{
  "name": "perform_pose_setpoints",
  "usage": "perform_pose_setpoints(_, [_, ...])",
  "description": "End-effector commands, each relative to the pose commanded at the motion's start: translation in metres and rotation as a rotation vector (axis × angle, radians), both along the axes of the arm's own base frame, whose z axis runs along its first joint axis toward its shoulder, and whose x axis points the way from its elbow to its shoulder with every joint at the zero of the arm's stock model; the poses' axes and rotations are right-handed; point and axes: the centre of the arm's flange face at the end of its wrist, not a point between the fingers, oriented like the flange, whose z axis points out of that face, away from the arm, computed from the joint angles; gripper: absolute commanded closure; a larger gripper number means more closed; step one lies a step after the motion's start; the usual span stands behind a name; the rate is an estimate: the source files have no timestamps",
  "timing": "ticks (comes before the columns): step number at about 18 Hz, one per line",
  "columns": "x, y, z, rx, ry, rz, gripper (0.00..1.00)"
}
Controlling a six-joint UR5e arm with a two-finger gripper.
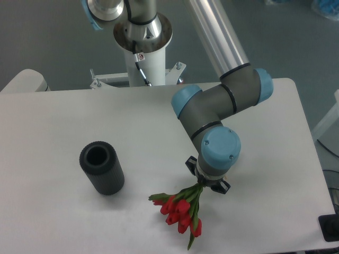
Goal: Insert the flowers into the vase
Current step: 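Hold the red tulip bunch in the gripper and begin moving it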
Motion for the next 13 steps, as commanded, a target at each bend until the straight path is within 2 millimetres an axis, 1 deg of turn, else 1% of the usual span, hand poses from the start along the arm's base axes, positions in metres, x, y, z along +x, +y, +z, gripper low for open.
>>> perform_pose_setpoints(6, [-0.0006,-0.0005,0.0000,0.002,-0.002,0.003,0.98])
perform_pose_setpoints(10, [0.0026,0.0018,0.0007,0.031,-0.025,0.017,0.96])
perform_pose_setpoints(13, [0.0061,0.0052,0.0033,0.083,-0.067,0.080,0.99])
